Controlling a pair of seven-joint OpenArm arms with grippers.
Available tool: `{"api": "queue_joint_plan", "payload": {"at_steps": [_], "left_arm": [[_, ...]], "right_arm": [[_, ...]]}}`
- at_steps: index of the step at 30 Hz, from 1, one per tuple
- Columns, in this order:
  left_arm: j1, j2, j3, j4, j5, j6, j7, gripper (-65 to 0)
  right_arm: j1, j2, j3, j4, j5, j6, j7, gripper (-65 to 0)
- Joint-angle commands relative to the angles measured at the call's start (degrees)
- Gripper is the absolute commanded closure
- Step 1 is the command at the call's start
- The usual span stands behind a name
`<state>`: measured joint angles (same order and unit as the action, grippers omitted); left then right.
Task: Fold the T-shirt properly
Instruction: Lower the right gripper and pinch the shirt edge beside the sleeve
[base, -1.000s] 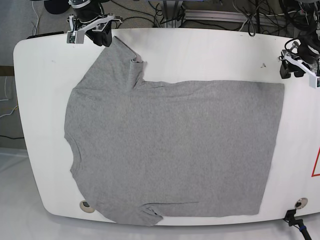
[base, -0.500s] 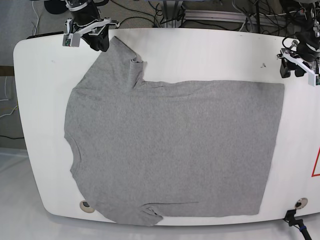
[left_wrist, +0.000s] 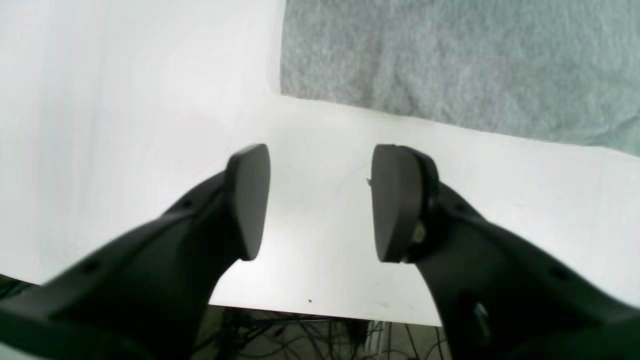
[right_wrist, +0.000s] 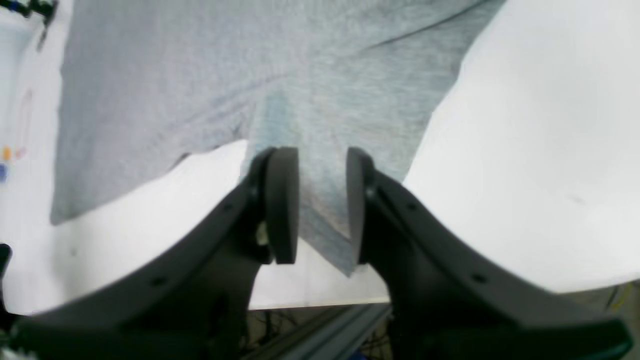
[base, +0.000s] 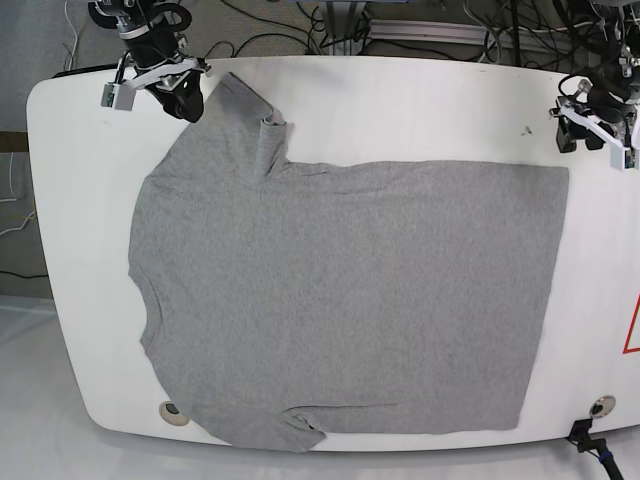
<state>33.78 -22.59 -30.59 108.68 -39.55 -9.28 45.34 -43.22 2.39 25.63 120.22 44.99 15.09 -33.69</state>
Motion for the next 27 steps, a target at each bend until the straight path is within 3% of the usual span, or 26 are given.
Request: {"api": "queue_joint_plan", "payload": {"at_steps": [1,10,14,20,27], "left_arm": [[0.00,-0.88,-0.49,0.83,-0.49,-0.42,-0.87,-30.5],[0.11,-0.79,-0.86,1.30,-0.70,-0.56,-1.22,-30.4],[0.14,-0.82,-0.82,1.16,-0.55,-0.56,-1.46,-30.7],[0.17,-0.74,-0.86,1.19,-0.52,-0.43,-1.44,-30.7],[0.08,-0.78,-0.96,1.20,-0.48,-0.47,-1.34,-30.7]], "right_arm": [[-0.25,0.26,0.27,-0.75,2.68,1.34,-0.09,-17.0],[4.32,0.30,0.97,-8.69,5.28,10.13,-8.17,-17.0],[5.70,0.18,3.16,-8.92,5.49,9.22,-11.32,-17.0],[4.81,-0.07,9.26,-7.77,7.31,8.92,-11.39,-17.3],[4.49,-0.18,10.77,-8.13,10.05,9.49,-11.75,-17.4]]}}
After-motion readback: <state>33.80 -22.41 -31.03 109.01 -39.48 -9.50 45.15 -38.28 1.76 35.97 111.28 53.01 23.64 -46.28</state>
